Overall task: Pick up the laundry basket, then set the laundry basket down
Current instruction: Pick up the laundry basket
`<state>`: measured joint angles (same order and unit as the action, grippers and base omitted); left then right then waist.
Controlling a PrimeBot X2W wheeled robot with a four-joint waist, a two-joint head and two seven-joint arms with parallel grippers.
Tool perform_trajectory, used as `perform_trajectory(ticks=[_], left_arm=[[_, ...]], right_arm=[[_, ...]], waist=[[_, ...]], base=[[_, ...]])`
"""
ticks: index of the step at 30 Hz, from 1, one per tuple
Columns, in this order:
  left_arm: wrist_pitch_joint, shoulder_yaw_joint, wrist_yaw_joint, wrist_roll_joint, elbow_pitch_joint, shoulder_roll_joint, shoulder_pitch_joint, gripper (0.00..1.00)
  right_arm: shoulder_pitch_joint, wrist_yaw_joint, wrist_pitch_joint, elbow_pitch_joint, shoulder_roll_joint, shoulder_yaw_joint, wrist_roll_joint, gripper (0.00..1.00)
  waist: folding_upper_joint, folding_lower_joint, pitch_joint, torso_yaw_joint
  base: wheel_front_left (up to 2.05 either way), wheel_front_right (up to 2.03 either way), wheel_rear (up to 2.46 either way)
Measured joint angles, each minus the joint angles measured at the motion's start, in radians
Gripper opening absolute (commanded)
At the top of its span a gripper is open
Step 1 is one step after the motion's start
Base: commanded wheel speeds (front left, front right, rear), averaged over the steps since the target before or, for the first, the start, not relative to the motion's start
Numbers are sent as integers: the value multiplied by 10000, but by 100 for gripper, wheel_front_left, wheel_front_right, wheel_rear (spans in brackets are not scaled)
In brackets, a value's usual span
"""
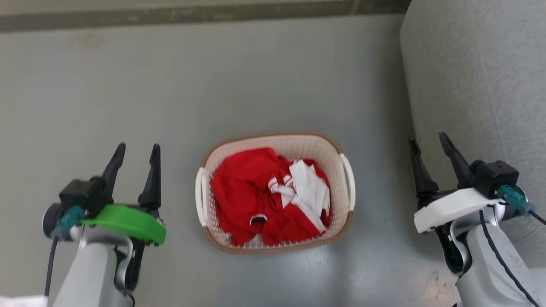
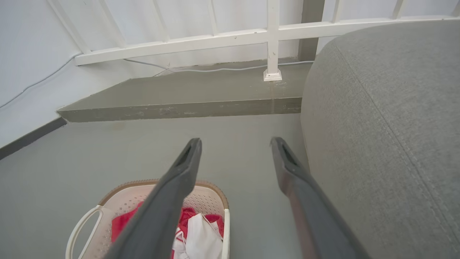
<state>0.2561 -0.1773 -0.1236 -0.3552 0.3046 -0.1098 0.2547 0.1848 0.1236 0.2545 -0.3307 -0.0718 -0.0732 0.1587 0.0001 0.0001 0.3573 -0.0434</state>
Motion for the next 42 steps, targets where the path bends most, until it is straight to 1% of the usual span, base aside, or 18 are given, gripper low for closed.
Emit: perform_trajectory(ticks=[6,9,10,20,25,32,35,42], left_arm=[[-48,-267,-8,-201,894,0,803,100],[-178,-562,-8,-426,1264,-6,1240,100],[-178,-562,-8,-426,1264,-6,1240,100],[-487,-1342,-10,-754,2439,-15,2671,100],[-748,-1657,-10,-1133,3062,-15,3262,100],[-1129,-2098,-10,-1455,3722,-12,4124,100],[-1336,-2270,-10,-1793,4033,0,4492,100],[-1860,-2755,-10,-2180,4744,115,4971,100]], right_arm=[[615,0,0,-721,-27,-138,0,100],[1044,4,0,-1049,-25,-284,2,100],[1044,4,0,-1049,-25,-284,2,100],[2212,6,-2,-2623,-6,-734,31,100],[2830,6,-92,-3467,-31,-1120,-8,100],[3908,8,-125,-4171,-17,-1511,-10,100],[4288,8,-198,-4529,27,-1797,-2,100],[5049,8,-485,-5396,65,-2332,142,100]], waist=[[0,0,811,42],[0,1,1220,54],[0,1,1220,54],[0,1,2592,95],[0,1,3279,118],[0,1,4240,124],[0,1,4646,117],[0,0,5507,105]], base=[[0,0,0],[0,0,0],[0,0,0],[0,0,0],[0,0,0],[0,0,0],[0,0,0],[0,0,0]])
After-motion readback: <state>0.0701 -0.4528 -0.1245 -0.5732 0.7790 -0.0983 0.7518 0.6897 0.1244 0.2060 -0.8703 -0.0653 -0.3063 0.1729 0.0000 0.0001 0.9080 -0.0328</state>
